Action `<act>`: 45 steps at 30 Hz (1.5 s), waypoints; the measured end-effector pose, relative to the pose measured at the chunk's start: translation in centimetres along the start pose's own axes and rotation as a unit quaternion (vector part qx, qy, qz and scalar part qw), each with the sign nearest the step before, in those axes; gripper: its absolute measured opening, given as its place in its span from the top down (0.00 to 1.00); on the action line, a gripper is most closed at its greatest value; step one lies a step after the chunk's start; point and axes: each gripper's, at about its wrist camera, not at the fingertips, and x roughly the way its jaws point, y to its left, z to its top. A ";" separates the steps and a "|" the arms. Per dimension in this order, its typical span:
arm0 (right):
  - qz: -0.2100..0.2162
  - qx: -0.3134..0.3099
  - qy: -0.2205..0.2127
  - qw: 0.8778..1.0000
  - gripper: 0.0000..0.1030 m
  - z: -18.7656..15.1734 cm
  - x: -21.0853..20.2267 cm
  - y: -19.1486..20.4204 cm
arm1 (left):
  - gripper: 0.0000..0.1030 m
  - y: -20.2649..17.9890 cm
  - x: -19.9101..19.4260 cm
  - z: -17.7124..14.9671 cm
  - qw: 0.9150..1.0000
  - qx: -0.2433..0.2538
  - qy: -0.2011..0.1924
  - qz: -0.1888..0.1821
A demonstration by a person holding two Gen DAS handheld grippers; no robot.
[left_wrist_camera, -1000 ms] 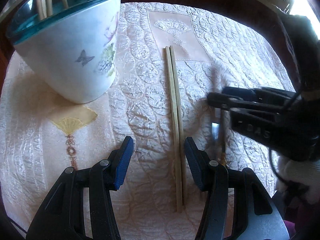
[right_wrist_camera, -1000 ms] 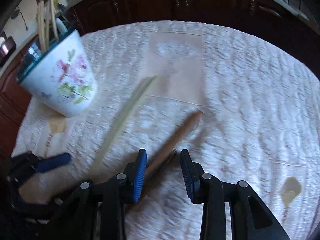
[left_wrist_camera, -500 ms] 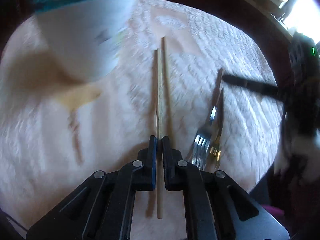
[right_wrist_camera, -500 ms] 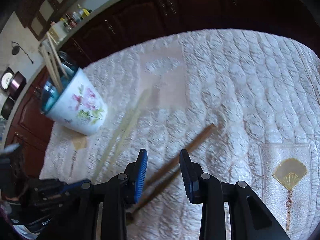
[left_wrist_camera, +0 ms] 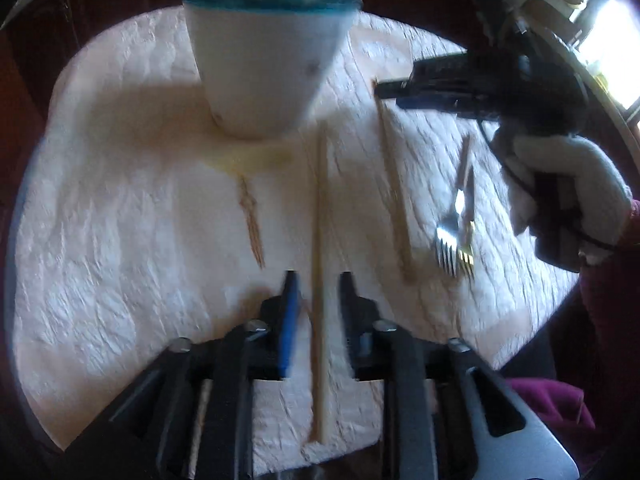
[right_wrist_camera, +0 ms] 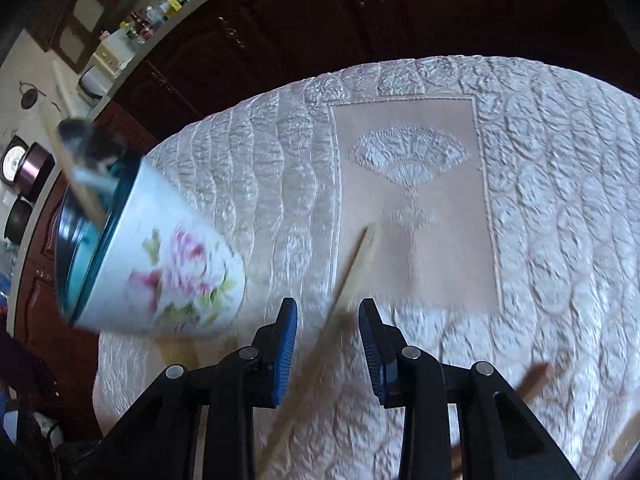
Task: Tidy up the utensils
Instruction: 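Grasp a wooden chopstick with the left tool while the right tool grasps another chopstick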
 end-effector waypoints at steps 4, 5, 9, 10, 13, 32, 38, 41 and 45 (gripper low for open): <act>-0.014 0.009 0.014 1.000 0.69 1.6 1.4 -0.6 | 0.68 0.0 0.5 3.1 1.000 -0.003 -0.023 0.015; -0.014 0.011 0.015 1.000 0.69 1.9 1.7 -0.9 | 0.68 -0.3 0.8 3.9 0.999 0.001 -0.028 0.024; -0.013 0.011 0.014 1.000 0.78 2.8 2.3 -1.3 | 0.68 -1.8 2.9 6.2 0.998 0.006 -0.033 0.048; -0.019 0.005 0.014 1.000 0.85 2.9 2.5 -1.3 | 0.68 -2.0 3.4 6.4 0.998 0.007 -0.031 0.051; -0.020 -0.014 0.015 1.000 0.89 2.7 2.6 -1.1 | 0.70 -2.6 5.3 7.1 0.998 0.011 -0.015 0.060; 0.063 -0.051 0.090 0.993 0.75 -4.8 0.3 1.5 | 0.78 0.9 3.2 4.4 0.999 0.003 0.023 0.038; 0.030 -0.091 0.082 0.992 0.90 -4.4 1.1 3.9 | 0.77 -0.8 6.0 5.9 0.995 0.039 0.046 0.077; 0.028 -0.094 0.057 0.994 0.92 -4.8 0.4 4.6 | 0.94 -0.7 5.7 6.0 0.996 0.034 0.038 0.067; 0.056 -0.096 0.017 0.994 0.93 -4.6 -2.9 5.2 | 0.96 1.2 2.8 5.6 1.000 0.009 0.012 0.024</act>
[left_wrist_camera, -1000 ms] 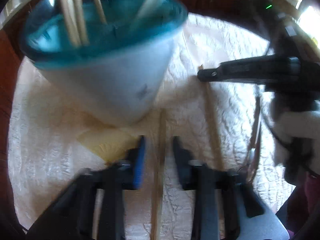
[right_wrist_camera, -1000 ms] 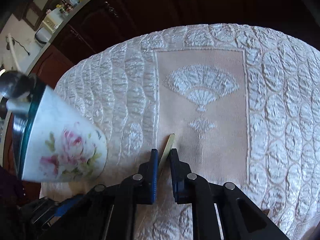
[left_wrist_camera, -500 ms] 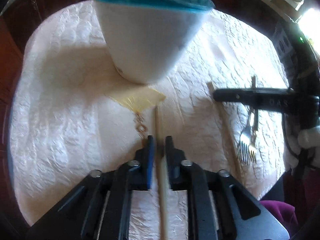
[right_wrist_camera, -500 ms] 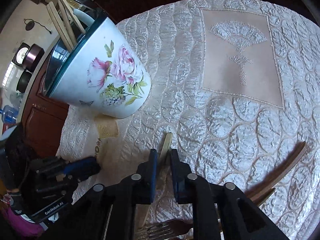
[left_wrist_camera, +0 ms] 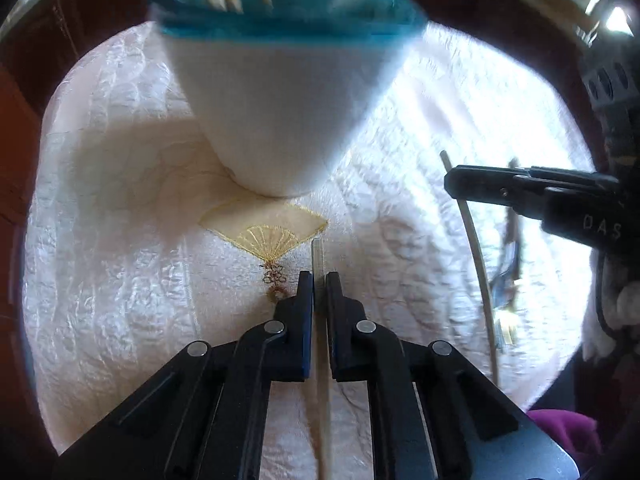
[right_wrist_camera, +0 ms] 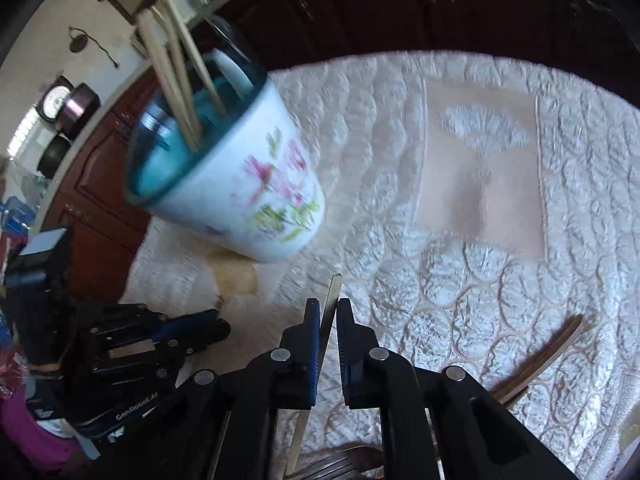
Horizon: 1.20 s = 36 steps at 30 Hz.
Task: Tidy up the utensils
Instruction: 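Grasp a wooden chopstick with the left tool while the right tool grasps another chopstick, then lift both held chopsticks up over the holder opening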
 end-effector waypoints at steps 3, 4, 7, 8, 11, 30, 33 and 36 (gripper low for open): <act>0.012 -0.008 -0.030 0.999 0.93 0.3 -2.9 0.5 | 0.96 0.7 -2.9 0.2 0.999 -0.014 -0.035 -0.025; 0.017 -0.010 -0.041 0.999 0.94 0.5 -3.9 0.8 | 0.96 1.0 -4.3 0.4 0.998 -0.021 -0.053 -0.035; 0.027 -0.021 -0.074 0.997 0.94 1.3 -6.9 2.1 | 0.96 3.0 -8.6 0.0 0.994 -0.033 -0.088 -0.058; 0.030 -0.027 -0.086 0.995 0.95 1.5 -7.9 2.6 | 0.96 3.5 -9.9 0.1 0.992 -0.036 -0.100 -0.063; 0.036 -0.042 -0.114 0.992 0.95 2.3 -10.4 3.8 | 0.96 4.1 -13.4 0.4 0.988 -0.039 -0.135 -0.067; 0.058 -0.111 -0.240 0.963 0.95 8.4 -21.4 9.9 | 0.96 3.2 -26.0 6.5 0.956 -0.027 -0.289 -0.053; 0.033 -0.122 -0.260 0.957 0.95 10.0 -22.0 11.1 | 0.96 2.9 -25.9 8.3 0.952 -0.023 -0.303 -0.036; 0.014 -0.129 -0.275 0.953 0.95 11.7 -21.7 11.8 | 0.96 2.6 -25.3 9.9 0.950 -0.017 -0.312 -0.005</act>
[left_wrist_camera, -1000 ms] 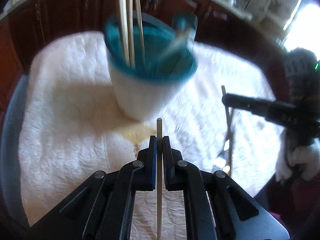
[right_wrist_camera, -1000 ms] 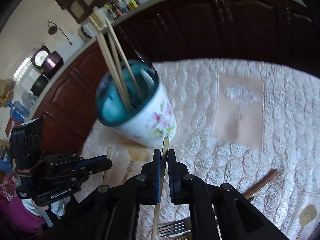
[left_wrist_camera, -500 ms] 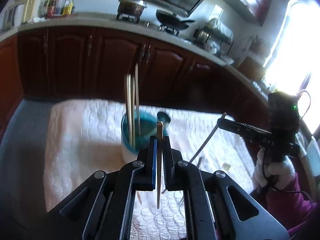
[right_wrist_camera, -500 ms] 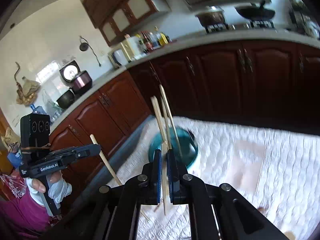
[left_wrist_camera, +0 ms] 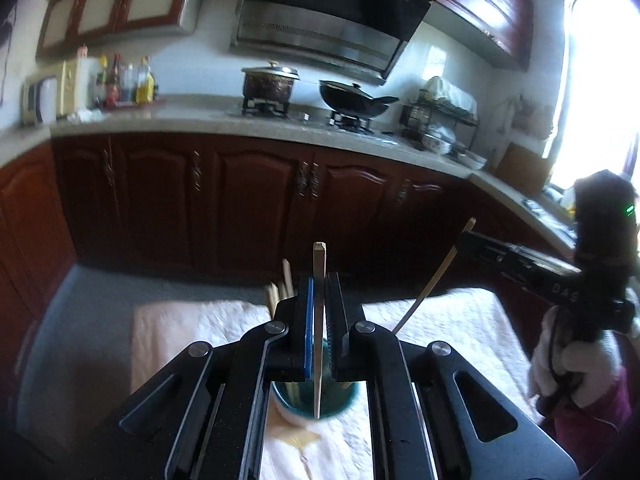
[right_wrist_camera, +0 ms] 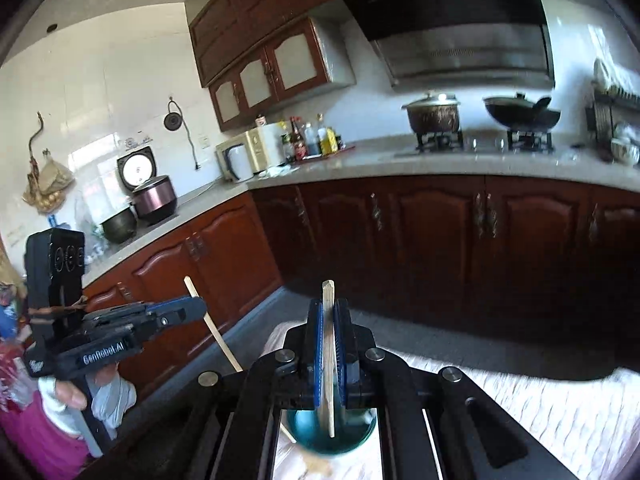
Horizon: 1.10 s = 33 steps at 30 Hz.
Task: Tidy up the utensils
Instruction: 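Lift both held chopsticks up over the holder opening, then open both tools to drop the chopsticks into the holder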
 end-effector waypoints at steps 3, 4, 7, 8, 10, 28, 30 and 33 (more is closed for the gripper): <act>-0.007 0.003 0.003 1.000 0.95 0.5 1.9 -0.4 | 0.96 -0.1 1.9 0.1 1.000 0.008 0.005 0.016; -0.010 0.003 0.006 1.000 0.95 0.5 2.6 -0.6 | 0.96 0.0 2.7 -0.1 1.000 0.011 0.008 0.022; -0.014 0.004 0.026 1.000 0.95 0.1 4.8 -1.2 | 0.96 0.1 4.6 -0.9 0.999 0.014 0.019 0.034; -0.012 0.004 0.036 0.999 0.95 -0.3 5.6 -1.3 | 0.96 0.2 5.1 -1.2 0.999 0.014 0.023 0.035; -0.012 0.004 0.050 0.999 0.95 -0.9 6.8 -1.7 | 0.96 0.2 5.9 -1.6 0.999 0.013 0.031 0.038; 0.015 0.050 0.124 0.991 0.87 -5.4 13.5 -3.9 | 0.96 2.2 10.1 -5.3 0.994 -0.025 0.090 0.050; 0.018 0.057 0.124 0.990 0.72 -5.6 13.4 -4.0 | 0.96 2.2 10.0 -5.4 0.994 -0.030 0.092 0.048; 0.018 0.062 0.119 0.991 0.71 -5.8 12.7 -4.1 | 0.94 2.4 9.8 -5.5 0.994 -0.033 0.093 0.049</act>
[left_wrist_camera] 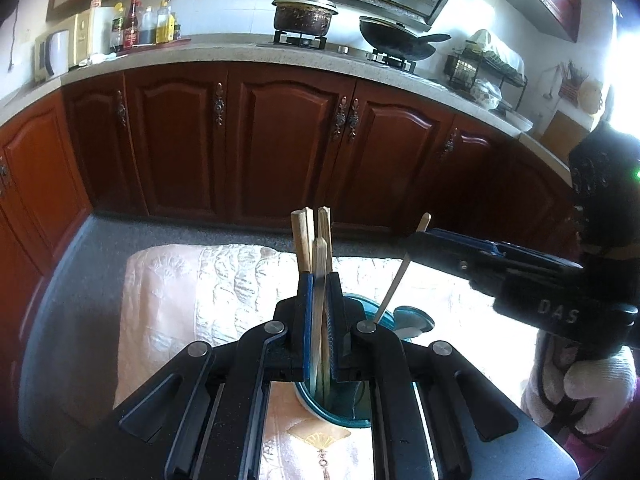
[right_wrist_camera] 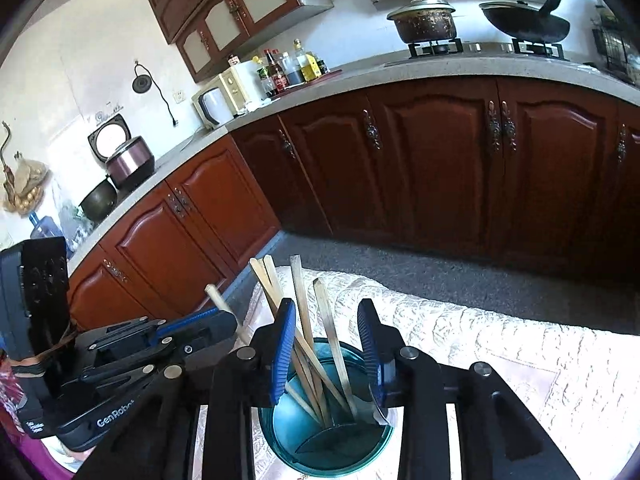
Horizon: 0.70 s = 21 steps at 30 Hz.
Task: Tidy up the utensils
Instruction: 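Open both tools to drop the chopsticks into the holder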
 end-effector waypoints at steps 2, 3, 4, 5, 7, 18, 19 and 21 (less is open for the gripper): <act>-0.001 0.003 -0.001 1.000 0.71 -0.3 -0.4 -0.1 | 0.89 0.1 -0.1 -0.3 1.000 -0.003 0.003 0.000; -0.001 0.004 -0.001 1.000 0.71 -0.5 -0.5 0.0 | 0.83 0.1 -0.2 -0.3 1.000 -0.004 0.004 0.000; -0.001 0.006 -0.001 1.000 0.71 -0.7 -0.8 0.0 | 0.78 0.1 -0.3 -0.5 1.000 -0.005 0.003 0.000; -0.001 0.008 -0.002 1.000 0.71 -0.9 -1.1 -0.1 | 0.69 0.0 -0.5 -0.5 1.000 -0.005 0.003 0.001; 0.000 0.010 -0.004 1.000 0.71 -1.4 -1.6 -0.1 | 0.64 0.0 -0.9 -0.7 1.000 -0.005 -0.001 0.001; -0.029 0.008 -0.010 1.000 0.70 -4.9 -4.8 0.0 | 0.62 -1.9 -2.5 -3.2 0.999 0.019 -0.010 0.026; -0.031 0.010 -0.010 0.999 0.69 -5.3 -5.2 -0.1 | 0.61 -2.2 -2.6 -3.4 0.999 0.022 -0.011 0.027; -0.034 0.016 -0.011 0.999 0.69 -6.0 -5.8 -0.2 | 0.61 -2.8 -2.9 -4.0 0.999 0.026 -0.013 0.028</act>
